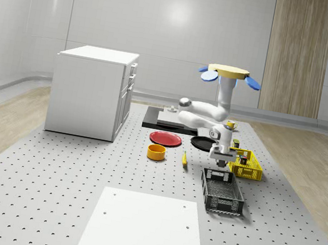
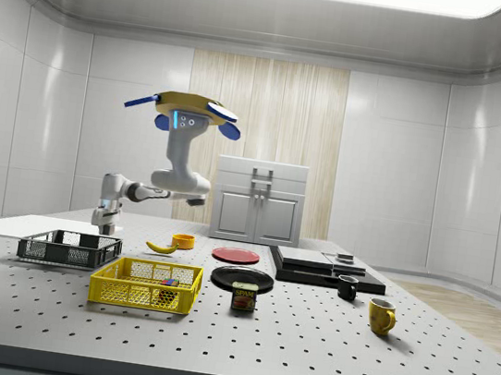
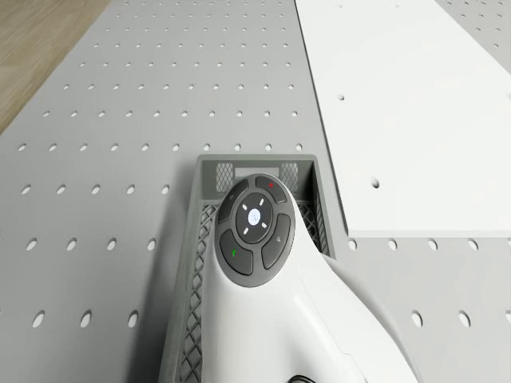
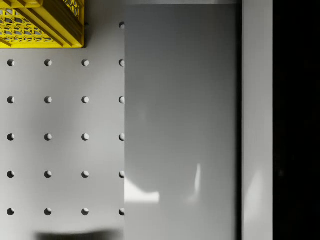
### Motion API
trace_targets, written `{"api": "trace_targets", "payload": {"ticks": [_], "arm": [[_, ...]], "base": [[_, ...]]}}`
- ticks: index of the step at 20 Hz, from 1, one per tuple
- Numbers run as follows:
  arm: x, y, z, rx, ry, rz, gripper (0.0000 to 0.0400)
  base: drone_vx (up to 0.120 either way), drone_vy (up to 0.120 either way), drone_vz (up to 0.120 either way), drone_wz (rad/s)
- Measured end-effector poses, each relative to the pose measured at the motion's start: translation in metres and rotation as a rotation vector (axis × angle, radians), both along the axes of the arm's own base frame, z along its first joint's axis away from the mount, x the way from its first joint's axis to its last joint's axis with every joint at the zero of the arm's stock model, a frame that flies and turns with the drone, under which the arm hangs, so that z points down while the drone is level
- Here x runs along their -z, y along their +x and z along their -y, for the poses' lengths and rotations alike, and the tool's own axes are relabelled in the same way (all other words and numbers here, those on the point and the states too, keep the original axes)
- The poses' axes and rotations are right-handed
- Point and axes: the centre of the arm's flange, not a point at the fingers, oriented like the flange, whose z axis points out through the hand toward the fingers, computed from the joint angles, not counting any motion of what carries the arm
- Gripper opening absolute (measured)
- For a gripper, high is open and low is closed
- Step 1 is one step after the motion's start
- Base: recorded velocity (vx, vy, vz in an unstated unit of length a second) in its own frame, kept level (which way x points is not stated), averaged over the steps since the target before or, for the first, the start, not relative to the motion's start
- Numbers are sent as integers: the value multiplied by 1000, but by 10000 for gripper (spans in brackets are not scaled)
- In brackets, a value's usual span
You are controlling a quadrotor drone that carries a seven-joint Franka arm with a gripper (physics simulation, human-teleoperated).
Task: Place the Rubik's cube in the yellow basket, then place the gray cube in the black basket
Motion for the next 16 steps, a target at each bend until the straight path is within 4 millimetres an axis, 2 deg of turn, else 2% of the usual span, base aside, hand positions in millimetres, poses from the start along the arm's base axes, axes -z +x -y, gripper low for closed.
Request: {"api": "trace_targets", "payload": {"ticks": [13, 16], "arm": [[0, 0, 0, 0, 0, 0, 250], [-2, 0, 0, 0, 0, 0, 250]], "base": [[120, 0, 0, 0], [27, 0, 0, 0]]}}
